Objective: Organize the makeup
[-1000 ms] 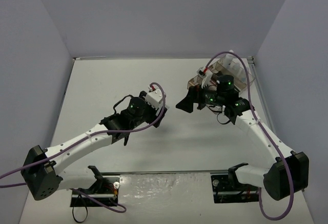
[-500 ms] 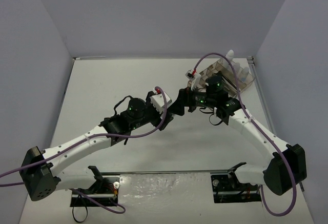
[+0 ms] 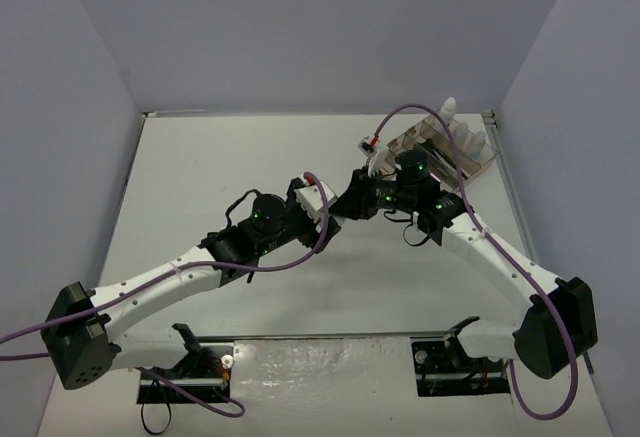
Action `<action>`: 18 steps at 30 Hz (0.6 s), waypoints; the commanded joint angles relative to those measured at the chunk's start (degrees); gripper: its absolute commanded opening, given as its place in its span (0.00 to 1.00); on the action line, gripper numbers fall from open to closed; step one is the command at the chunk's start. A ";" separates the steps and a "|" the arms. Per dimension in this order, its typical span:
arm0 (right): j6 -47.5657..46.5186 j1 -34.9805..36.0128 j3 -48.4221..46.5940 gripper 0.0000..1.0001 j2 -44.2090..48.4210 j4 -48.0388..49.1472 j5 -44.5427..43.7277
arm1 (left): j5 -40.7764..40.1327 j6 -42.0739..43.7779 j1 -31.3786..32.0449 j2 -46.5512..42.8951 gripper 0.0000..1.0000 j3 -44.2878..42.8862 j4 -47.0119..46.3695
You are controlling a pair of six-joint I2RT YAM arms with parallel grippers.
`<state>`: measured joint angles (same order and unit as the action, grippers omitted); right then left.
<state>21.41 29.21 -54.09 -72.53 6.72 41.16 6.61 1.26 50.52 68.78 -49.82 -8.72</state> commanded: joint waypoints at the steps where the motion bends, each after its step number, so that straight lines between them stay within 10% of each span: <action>1: -3.96 -0.02 -0.31 0.00 1.08 5.15 1.08 | 0.41 -0.08 0.28 -0.15 0.47 -1.51 -4.51; 2: -4.28 -0.17 -0.45 0.00 1.08 4.80 0.69 | -0.29 -0.25 0.28 0.14 0.70 -1.51 -4.32; 5: -7.96 -2.16 -1.31 0.00 1.41 1.49 -1.60 | -4.40 -1.55 0.19 0.51 0.96 -1.93 -2.58; 14: -25.09 -22.20 -5.22 0.00 -1.34 -5.90 -1.91 | -26.97 -17.70 -7.49 2.37 0.97 -11.80 22.41; 18: -28.84 -30.75 -7.23 0.00 -7.04 -6.21 0.80 | -21.15 -25.87 -17.67 -1.38 0.97 -12.75 30.68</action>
<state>0.86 4.62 -56.99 -75.02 -0.57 39.25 -12.72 -13.53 42.23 72.02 -57.55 10.79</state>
